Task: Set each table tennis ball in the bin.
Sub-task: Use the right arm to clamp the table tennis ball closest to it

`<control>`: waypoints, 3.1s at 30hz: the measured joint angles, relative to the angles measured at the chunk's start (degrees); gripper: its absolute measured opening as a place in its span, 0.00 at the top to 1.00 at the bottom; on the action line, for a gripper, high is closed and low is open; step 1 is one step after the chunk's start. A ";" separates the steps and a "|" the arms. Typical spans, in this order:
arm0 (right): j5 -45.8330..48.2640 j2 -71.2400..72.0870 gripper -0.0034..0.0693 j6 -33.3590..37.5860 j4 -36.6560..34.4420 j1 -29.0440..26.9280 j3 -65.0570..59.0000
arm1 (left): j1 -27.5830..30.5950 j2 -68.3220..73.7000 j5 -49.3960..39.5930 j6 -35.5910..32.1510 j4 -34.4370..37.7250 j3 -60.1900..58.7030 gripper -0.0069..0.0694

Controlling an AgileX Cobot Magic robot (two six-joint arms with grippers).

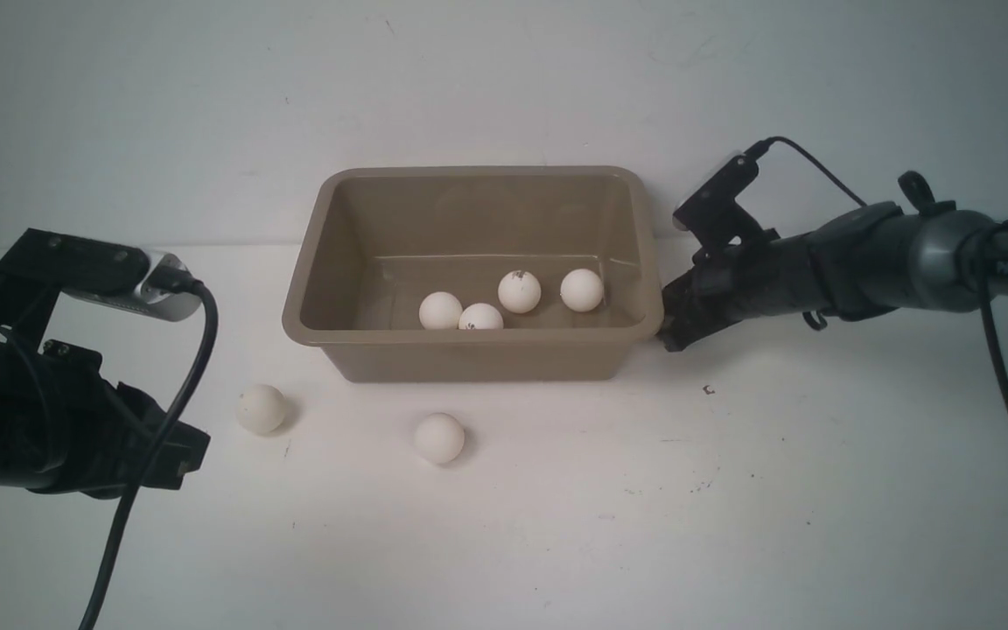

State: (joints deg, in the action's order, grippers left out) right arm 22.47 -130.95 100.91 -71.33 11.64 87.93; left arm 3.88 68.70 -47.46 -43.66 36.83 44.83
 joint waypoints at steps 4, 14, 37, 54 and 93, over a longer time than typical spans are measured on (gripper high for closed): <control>2.26 0.00 0.85 2.52 -0.28 0.00 0.00 | 0.00 0.00 -0.14 0.00 0.00 0.00 0.87; 0.32 -0.34 0.50 11.93 -7.67 0.00 0.18 | 0.00 0.00 -0.14 0.00 0.00 0.00 0.87; 0.39 -8.23 0.42 15.77 -12.47 0.00 12.30 | 0.00 0.00 -0.18 0.00 0.00 0.00 0.87; 0.83 -11.80 0.42 16.06 -13.54 0.00 18.19 | 0.00 0.00 -0.18 0.00 0.00 0.00 0.87; 8.61 -0.53 0.47 -14.52 16.88 -6.19 14.69 | 0.00 0.00 -0.18 0.00 0.00 0.00 0.87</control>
State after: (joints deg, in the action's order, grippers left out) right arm 31.08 -131.48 86.39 -54.46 5.45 102.62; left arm 3.88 68.70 -47.64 -43.66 36.83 44.83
